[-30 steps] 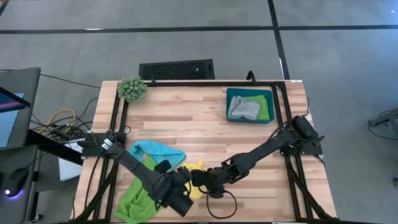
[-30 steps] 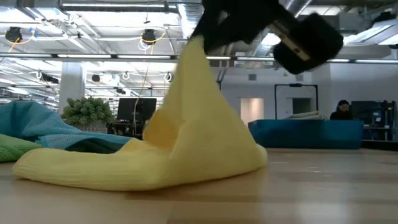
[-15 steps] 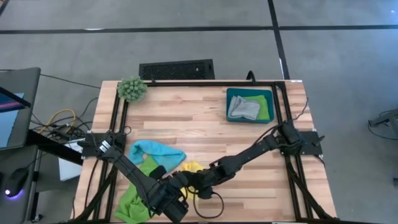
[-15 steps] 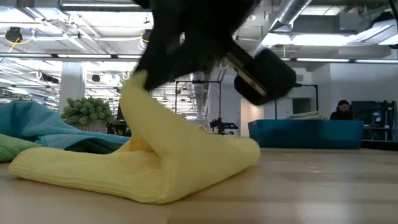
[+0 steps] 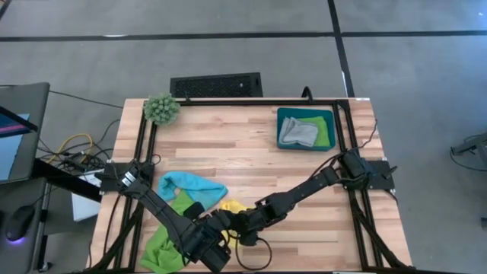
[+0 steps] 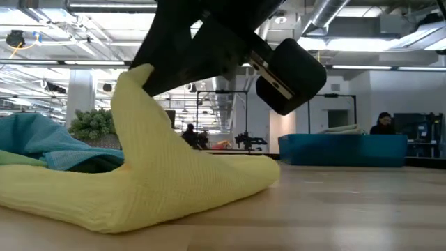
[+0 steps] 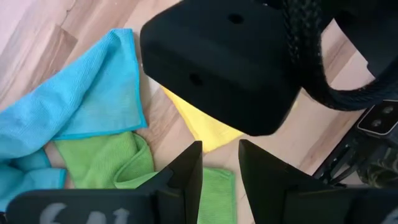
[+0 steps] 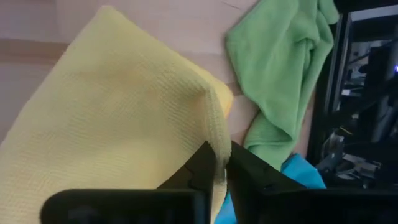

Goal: Fold microfiber towels
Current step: Fold the yellow microfiber cloth

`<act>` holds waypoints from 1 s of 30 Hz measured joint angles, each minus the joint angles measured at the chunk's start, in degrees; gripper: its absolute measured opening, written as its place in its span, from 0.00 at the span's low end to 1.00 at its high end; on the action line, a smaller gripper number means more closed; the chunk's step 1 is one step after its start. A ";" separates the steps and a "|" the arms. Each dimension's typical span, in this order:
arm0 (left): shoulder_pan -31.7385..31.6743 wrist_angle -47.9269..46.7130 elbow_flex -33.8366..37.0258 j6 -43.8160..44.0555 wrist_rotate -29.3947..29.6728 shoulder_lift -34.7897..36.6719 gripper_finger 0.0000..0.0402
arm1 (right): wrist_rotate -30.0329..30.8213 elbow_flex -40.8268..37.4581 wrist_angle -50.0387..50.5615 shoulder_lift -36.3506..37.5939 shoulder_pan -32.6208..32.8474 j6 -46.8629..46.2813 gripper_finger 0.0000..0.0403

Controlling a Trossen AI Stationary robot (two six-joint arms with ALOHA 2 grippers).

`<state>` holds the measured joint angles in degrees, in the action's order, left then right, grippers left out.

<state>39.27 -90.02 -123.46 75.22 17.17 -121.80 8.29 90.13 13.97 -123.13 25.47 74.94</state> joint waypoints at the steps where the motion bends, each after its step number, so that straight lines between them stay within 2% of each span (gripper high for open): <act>1: -0.02 0.00 0.00 0.02 0.00 0.00 0.24 | -0.02 0.00 -0.27 0.00 0.00 -0.07 0.16; 9: 0.00 0.00 0.00 0.00 -0.02 0.00 0.24 | 0.07 0.00 -6.47 0.00 0.00 -0.01 0.31; 13: 0.00 0.02 0.00 0.00 -0.04 0.00 0.24 | 1.99 -0.08 -7.43 0.43 0.00 -0.17 0.41; 16: 0.13 0.00 0.00 0.00 -0.02 0.00 0.24 | 4.37 -0.11 -7.26 1.84 -0.03 -4.23 0.45; 22: 1.63 0.00 0.00 0.43 2.25 0.00 0.24 | 6.19 -0.09 3.32 7.82 -0.78 -20.09 0.46; 30: 4.68 0.00 -0.02 3.63 6.39 0.00 0.24 | 4.93 -0.07 24.25 11.50 -0.73 -32.55 0.41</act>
<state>43.95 -90.02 -123.48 78.85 23.56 -121.80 13.22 90.06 38.22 -111.63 24.74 42.39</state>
